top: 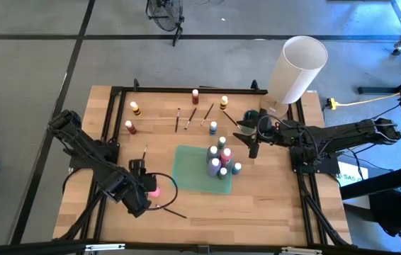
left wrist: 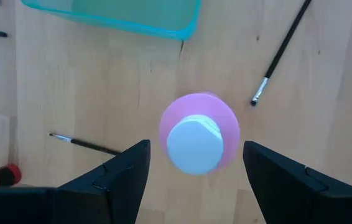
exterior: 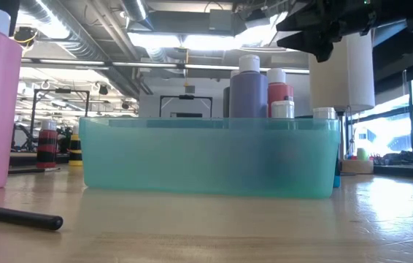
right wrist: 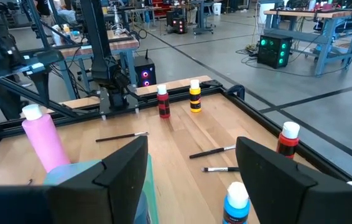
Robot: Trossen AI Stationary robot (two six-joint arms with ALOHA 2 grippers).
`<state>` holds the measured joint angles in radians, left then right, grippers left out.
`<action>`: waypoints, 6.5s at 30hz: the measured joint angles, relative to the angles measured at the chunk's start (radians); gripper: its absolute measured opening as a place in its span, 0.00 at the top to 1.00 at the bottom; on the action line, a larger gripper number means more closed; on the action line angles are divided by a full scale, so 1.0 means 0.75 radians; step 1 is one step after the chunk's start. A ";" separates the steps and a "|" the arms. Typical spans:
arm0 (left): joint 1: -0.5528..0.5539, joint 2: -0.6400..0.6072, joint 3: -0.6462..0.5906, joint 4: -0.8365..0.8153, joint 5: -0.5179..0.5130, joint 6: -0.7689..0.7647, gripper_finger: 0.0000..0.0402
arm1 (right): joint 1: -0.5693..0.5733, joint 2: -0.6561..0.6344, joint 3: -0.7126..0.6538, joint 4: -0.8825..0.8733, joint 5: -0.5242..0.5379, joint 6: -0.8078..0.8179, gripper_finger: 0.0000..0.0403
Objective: Pick & Place Paint Supplies
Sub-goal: Put the pink paint bottle into the light green bin
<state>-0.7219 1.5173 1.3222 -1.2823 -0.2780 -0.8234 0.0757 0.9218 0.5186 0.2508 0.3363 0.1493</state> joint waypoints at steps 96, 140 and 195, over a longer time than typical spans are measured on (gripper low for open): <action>0.296 -0.004 0.599 -0.380 0.116 0.321 0.72 | 0.000 0.000 0.000 -0.120 0.000 0.000 0.38; 1.066 0.439 0.732 -0.004 0.486 1.454 0.72 | 0.000 0.000 0.000 -0.176 -0.009 0.001 0.38; 1.033 0.636 0.733 0.130 0.488 1.454 0.51 | 0.000 0.000 0.000 -0.217 -0.035 -0.010 0.39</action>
<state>0.0528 1.9942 1.8717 -1.1849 0.0878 0.2670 0.0757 0.9216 0.5184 0.0881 0.3101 0.1417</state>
